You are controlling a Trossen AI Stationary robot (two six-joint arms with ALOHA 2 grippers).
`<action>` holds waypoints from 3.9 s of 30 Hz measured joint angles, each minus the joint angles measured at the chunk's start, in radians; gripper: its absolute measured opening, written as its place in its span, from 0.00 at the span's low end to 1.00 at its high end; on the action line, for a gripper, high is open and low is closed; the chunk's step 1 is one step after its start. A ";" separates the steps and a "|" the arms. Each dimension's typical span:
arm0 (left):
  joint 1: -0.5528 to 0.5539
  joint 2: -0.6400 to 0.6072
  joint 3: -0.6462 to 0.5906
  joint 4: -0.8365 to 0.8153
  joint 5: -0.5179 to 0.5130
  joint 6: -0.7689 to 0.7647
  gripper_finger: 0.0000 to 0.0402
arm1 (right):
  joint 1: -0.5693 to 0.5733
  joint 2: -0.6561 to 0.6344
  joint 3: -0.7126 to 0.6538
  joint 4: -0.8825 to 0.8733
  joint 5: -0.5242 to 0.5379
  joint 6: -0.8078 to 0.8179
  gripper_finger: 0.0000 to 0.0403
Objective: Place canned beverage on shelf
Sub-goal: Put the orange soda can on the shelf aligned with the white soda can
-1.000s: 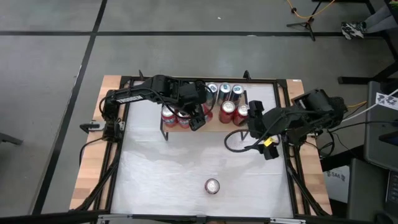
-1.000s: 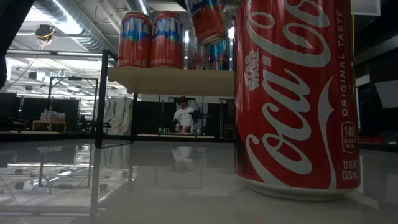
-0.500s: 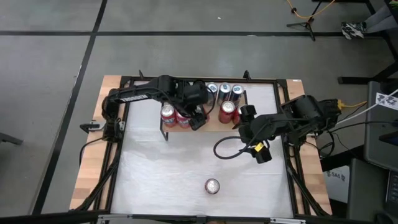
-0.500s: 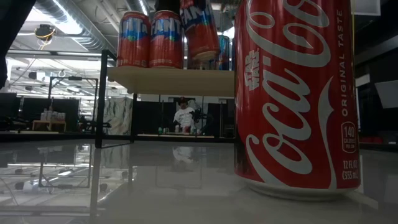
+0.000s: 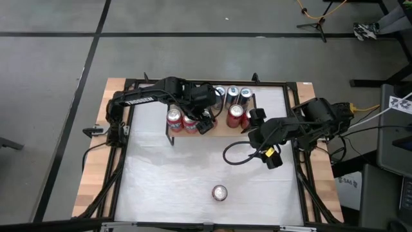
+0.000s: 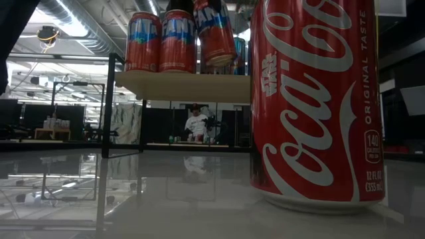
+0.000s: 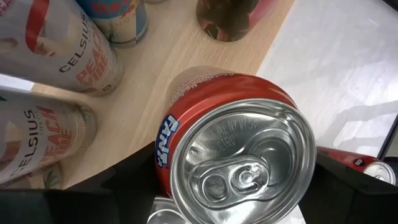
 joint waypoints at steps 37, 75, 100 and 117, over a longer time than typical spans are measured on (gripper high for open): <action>0.008 0.009 0.000 0.071 -0.053 0.002 0.75 | 0.000 0.000 0.000 0.000 -0.002 0.003 0.89; 0.023 0.051 -0.001 -0.009 -0.053 0.027 0.75 | 0.000 0.000 0.000 0.000 -0.006 0.004 0.89; 0.023 0.051 -0.001 -0.010 -0.054 0.027 0.75 | 0.000 0.000 0.000 0.000 -0.002 0.004 0.89; 0.023 0.051 0.000 -0.010 -0.054 0.052 0.75 | 0.000 0.000 0.000 0.000 -0.003 0.004 0.89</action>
